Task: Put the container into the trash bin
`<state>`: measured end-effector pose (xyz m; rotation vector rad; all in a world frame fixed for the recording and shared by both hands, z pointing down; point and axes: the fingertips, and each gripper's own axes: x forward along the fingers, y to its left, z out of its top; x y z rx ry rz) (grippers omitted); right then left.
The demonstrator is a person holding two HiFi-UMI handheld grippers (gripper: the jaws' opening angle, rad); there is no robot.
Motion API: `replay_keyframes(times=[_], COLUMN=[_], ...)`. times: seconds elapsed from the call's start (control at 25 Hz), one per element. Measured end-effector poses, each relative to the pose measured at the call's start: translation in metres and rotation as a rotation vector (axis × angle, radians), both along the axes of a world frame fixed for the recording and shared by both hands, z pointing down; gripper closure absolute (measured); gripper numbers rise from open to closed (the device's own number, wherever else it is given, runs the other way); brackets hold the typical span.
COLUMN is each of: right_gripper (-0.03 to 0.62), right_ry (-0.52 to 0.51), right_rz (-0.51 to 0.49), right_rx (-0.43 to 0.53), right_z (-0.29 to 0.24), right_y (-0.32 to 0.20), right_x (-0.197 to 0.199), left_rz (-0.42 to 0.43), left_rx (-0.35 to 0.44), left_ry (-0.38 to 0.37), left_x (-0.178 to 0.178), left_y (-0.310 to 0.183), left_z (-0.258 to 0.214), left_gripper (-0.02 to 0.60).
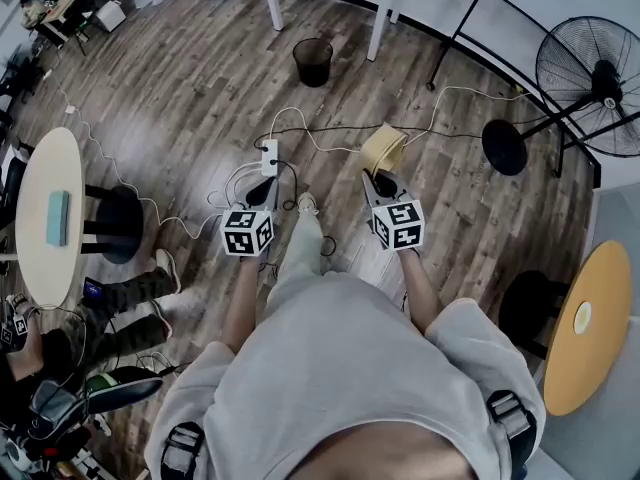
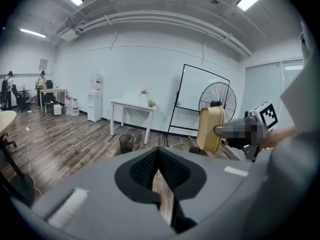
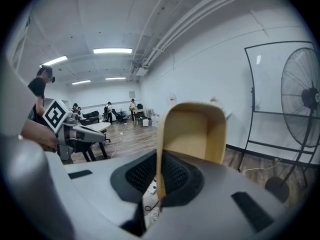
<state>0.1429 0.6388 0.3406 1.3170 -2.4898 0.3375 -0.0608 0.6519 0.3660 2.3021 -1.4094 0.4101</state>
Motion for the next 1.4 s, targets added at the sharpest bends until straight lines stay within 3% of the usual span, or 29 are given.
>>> replay_keyframes(times=[0.76,1.08,1.4], right_gripper=[0.568,0.568,0.568], right_ry=[0.033,0.051,0.065], right_rz=[0.051,0.035,0.033], right_rx=[-0.021,-0.022,-0.028], right_z=[-0.005,-0.007,-0.006], right_y=[-0.203,-0.271,-0.312], right_x=[-0.026,-0.056,-0.067], left_rz=[0.066,0.044,0.05], left_rx=[-0.008,-0.015,0.014], left_ry=[0.031,0.042,0.025], left_x=[-0.018,-0.051,-0.061], left_y=[-0.222,-0.289,-0.343], left_z=[-0.002,0.002,-0.01], left_gripper=[0.571,0.571,0.571])
